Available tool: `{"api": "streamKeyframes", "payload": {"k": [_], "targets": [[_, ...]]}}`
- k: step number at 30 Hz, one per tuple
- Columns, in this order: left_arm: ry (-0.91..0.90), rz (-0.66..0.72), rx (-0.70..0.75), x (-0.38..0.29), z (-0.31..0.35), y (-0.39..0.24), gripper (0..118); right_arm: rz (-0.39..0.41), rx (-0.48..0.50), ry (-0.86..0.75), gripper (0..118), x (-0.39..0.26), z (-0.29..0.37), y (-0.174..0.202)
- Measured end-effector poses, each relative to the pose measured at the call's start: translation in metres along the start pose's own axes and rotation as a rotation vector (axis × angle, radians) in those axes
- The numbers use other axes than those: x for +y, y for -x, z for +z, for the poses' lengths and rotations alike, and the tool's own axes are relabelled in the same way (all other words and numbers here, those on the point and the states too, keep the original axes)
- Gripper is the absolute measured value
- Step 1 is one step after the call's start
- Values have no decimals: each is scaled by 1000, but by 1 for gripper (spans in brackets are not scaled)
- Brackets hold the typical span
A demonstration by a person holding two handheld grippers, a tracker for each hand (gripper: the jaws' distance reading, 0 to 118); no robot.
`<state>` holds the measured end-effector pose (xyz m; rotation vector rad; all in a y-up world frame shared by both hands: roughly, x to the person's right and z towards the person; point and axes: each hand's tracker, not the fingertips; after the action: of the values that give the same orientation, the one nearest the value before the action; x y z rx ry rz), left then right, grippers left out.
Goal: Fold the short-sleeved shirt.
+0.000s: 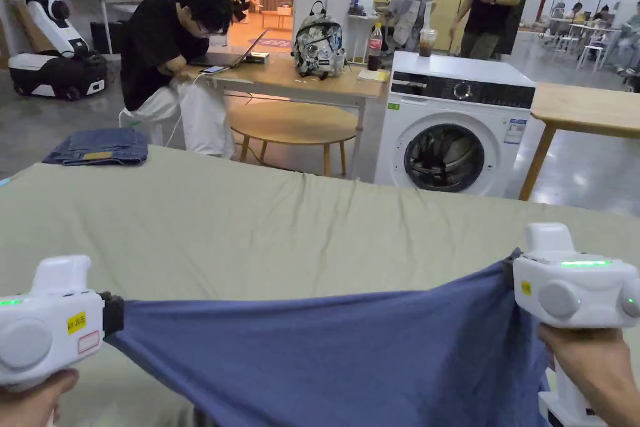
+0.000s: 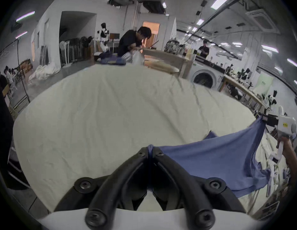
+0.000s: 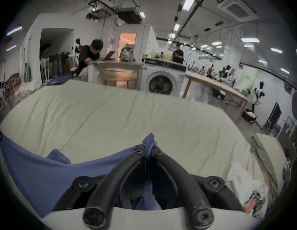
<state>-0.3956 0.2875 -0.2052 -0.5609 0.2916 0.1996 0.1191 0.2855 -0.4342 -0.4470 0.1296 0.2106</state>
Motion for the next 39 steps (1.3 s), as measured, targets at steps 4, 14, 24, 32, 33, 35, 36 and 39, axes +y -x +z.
{"api": "streamKeyframes", "payload": {"k": [4,14,24,32,33,35,36,39], "targets": [[-52,47,-84,57,7,-7,0,-38,-45,-77,3,30,42,-27],[-204,-58,-83,186,29,-68,0,-100,-141,-249,3,112,112,-65],[-282,-88,-76,272,21,-95,0,-117,-209,-344,3,195,79,-91],[-360,-106,-54,327,23,-107,0,-132,-252,-414,3,247,74,-93],[-368,-103,-52,335,23,-108,0,-129,-248,-417,3,254,74,-93],[-388,-95,-53,346,24,-108,0,-127,-260,-438,3,264,76,-92],[-403,-92,-51,351,25,-109,0,-128,-258,-443,3,268,80,-91],[-416,-102,-42,362,26,-113,0,-116,-268,-466,3,276,80,-90]]}}
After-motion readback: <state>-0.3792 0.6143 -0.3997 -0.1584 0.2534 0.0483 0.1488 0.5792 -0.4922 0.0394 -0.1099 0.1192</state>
